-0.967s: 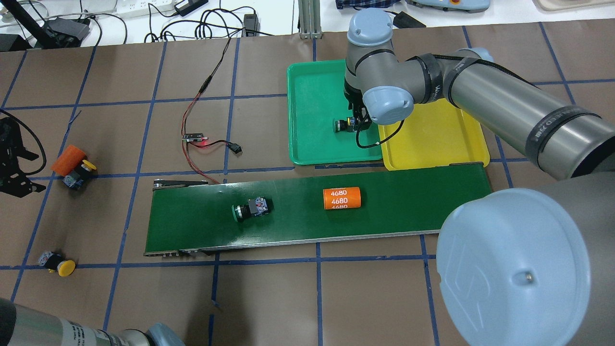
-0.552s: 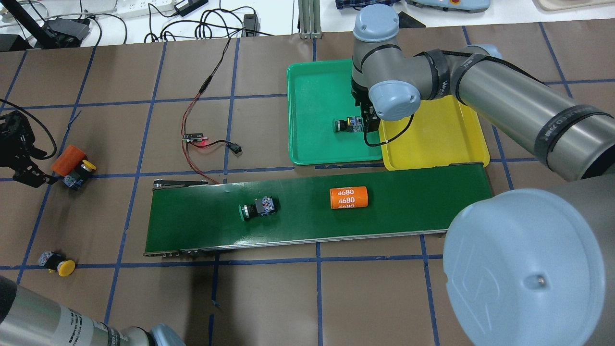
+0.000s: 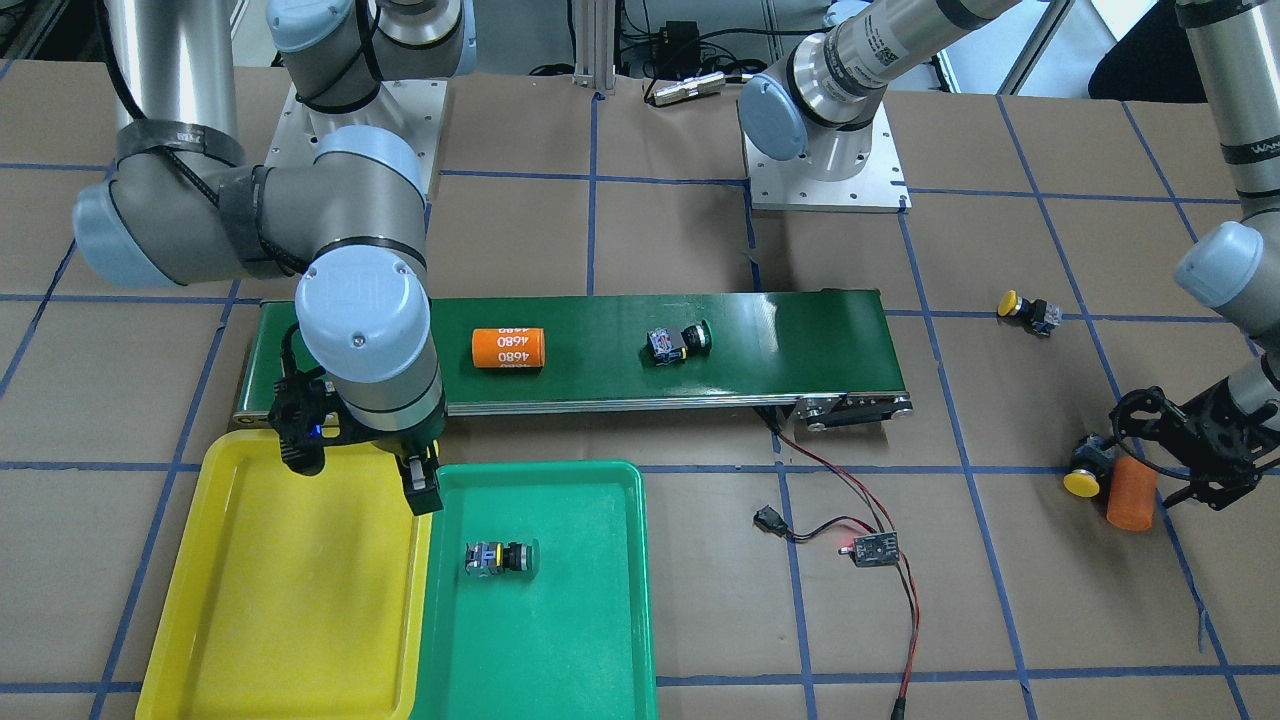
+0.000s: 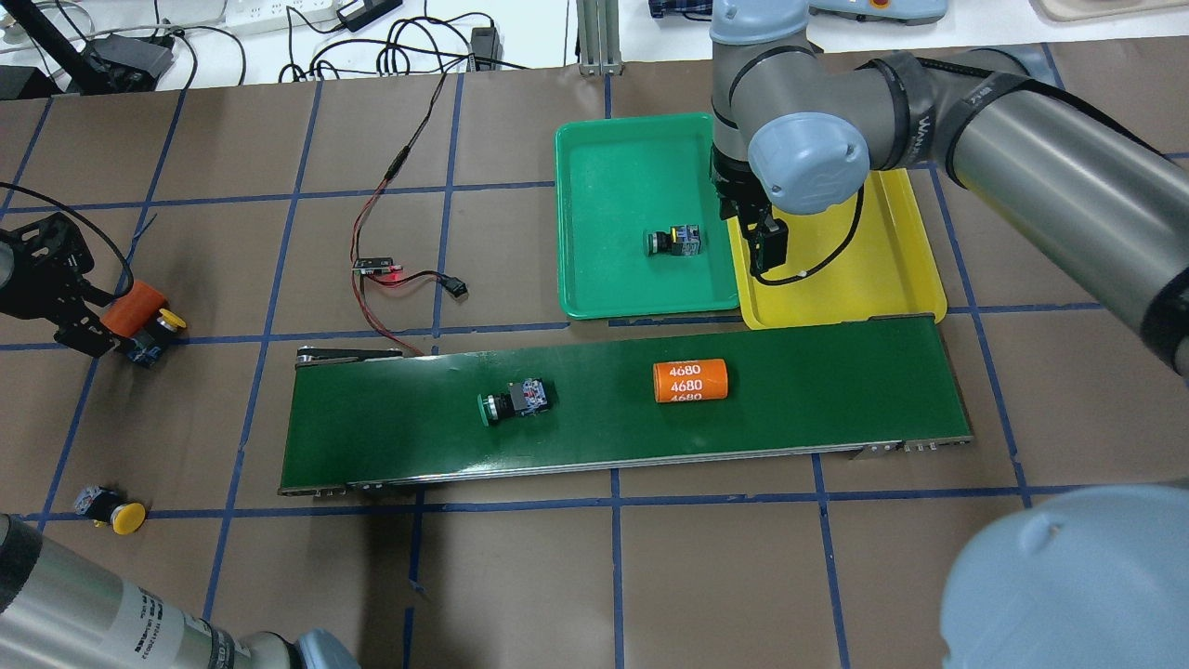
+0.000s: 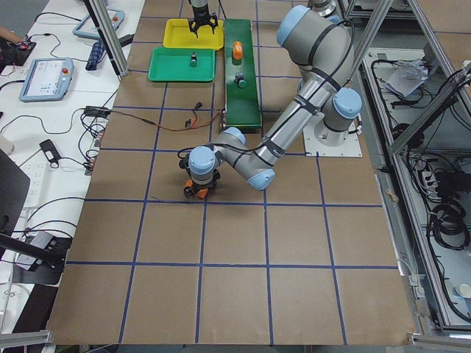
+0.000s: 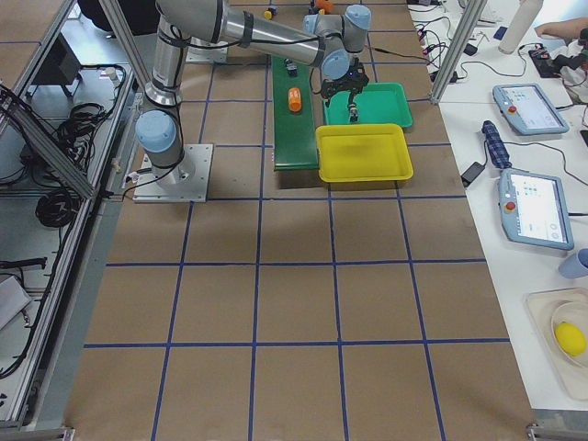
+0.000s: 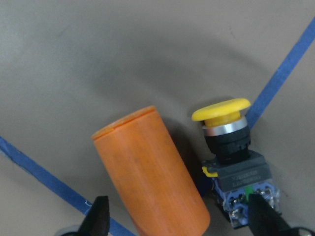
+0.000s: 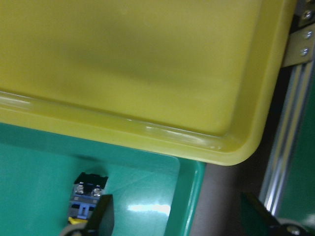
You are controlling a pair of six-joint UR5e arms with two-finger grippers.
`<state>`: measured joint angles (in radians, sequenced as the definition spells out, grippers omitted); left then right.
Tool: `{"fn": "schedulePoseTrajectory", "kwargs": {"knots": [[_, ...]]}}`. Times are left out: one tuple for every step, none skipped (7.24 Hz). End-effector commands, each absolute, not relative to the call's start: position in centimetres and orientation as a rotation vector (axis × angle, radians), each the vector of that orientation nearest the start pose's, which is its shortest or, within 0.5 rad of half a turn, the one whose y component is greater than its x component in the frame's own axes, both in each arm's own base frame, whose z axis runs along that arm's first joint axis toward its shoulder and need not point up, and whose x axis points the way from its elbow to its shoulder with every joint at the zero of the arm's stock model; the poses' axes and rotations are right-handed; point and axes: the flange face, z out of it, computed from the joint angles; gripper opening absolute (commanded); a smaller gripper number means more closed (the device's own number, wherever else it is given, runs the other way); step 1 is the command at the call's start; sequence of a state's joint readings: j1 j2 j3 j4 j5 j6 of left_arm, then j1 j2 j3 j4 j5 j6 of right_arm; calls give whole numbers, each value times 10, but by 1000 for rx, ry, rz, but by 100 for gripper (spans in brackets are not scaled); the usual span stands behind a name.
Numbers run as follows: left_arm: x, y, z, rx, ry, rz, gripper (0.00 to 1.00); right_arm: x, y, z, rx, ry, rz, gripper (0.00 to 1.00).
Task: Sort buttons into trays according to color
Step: 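Grasp the second orange cylinder with the left gripper while the right returns to belt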
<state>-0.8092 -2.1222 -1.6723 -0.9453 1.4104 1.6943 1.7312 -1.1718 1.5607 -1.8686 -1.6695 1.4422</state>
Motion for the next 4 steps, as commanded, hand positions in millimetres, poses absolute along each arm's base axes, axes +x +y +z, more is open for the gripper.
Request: {"fn": "schedulePoseTrajectory", "kwargs": {"knots": [[334,-567,181,1458,2859,-229,59,215,-536,308,1958,2653,5,96],[334,-567,177,1463,2861,-227,51,211,-510,309,1977,2636,16,96],[335,-567,175,1464,2864,-226,46,210,-487,324,1978,2622,10,96],[335,-568,174,1465,2864,-226,34,206,-466,316,1992,2621,21,96]]}}
